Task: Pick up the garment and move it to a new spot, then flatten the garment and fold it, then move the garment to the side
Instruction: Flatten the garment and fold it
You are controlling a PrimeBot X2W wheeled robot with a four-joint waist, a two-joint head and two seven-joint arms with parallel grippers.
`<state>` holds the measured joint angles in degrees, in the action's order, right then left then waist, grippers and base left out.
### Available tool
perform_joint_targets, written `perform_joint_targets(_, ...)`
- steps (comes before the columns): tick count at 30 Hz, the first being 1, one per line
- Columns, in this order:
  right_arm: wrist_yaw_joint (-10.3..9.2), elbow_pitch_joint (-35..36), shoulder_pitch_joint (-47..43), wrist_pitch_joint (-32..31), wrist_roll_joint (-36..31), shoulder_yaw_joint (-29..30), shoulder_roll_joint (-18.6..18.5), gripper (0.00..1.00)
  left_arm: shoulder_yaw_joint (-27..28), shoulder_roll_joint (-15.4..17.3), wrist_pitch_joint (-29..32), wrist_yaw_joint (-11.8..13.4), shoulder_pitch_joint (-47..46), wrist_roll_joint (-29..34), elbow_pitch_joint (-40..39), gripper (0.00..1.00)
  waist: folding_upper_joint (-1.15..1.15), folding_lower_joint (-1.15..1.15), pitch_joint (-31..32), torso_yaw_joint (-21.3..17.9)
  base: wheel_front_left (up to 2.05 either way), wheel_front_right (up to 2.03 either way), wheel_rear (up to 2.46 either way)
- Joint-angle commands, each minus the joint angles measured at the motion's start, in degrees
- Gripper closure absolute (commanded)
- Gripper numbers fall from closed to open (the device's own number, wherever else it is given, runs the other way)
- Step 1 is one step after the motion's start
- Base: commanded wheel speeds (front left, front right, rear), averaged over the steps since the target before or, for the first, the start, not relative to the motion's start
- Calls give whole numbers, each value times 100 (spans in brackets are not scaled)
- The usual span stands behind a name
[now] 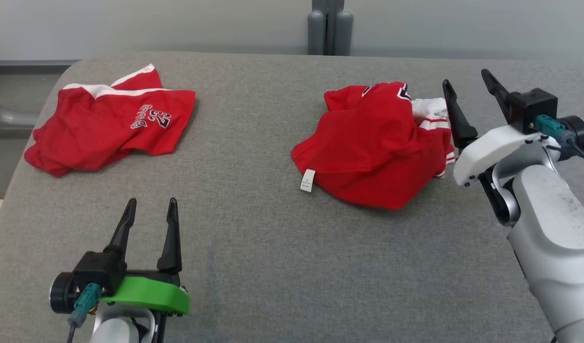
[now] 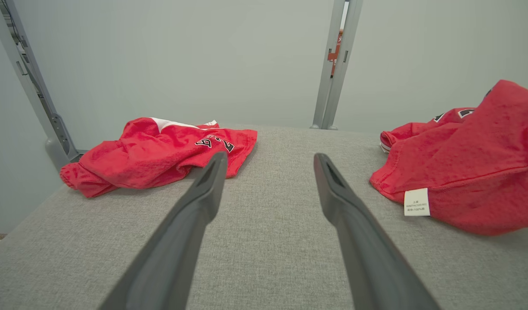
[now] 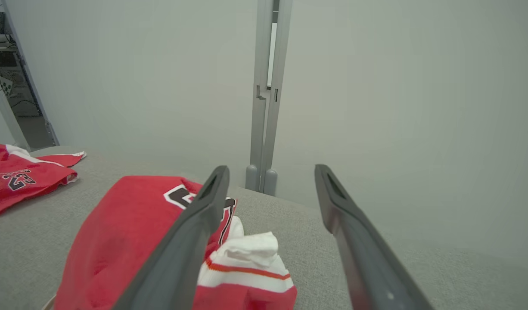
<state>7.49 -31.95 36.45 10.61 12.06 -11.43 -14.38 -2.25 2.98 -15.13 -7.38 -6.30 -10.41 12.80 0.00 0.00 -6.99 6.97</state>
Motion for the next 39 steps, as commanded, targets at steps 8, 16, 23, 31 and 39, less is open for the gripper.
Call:
perform_joint_targets(8,0,-1305,569,-576,387,-144,-78,0,-160,-8,-3,-13,-262,-136,80,0,0,0,-388,476,0,0,0)
perform_joint_targets(16,0,-2078,544,-1045,1116,-296,182,8,-247,-9,-3,33,-341,-204,107,0,0,0,-441,542,0,0,0)
perform_joint_targets(23,0,-2137,402,-978,1717,-562,216,100,-282,-9,-3,46,-338,-211,151,0,0,0,-355,456,0,0,0)
perform_joint_targets(31,-1,-1838,106,56,1970,-677,-9,100,-225,-7,-3,60,-106,-180,180,0,0,0,-61,193,0,0,0)
perform_joint_targets(39,-1,-837,-810,445,2041,-442,-237,100,-115,-5,-3,90,143,-145,131,0,0,0,158,-273,0,0,0)
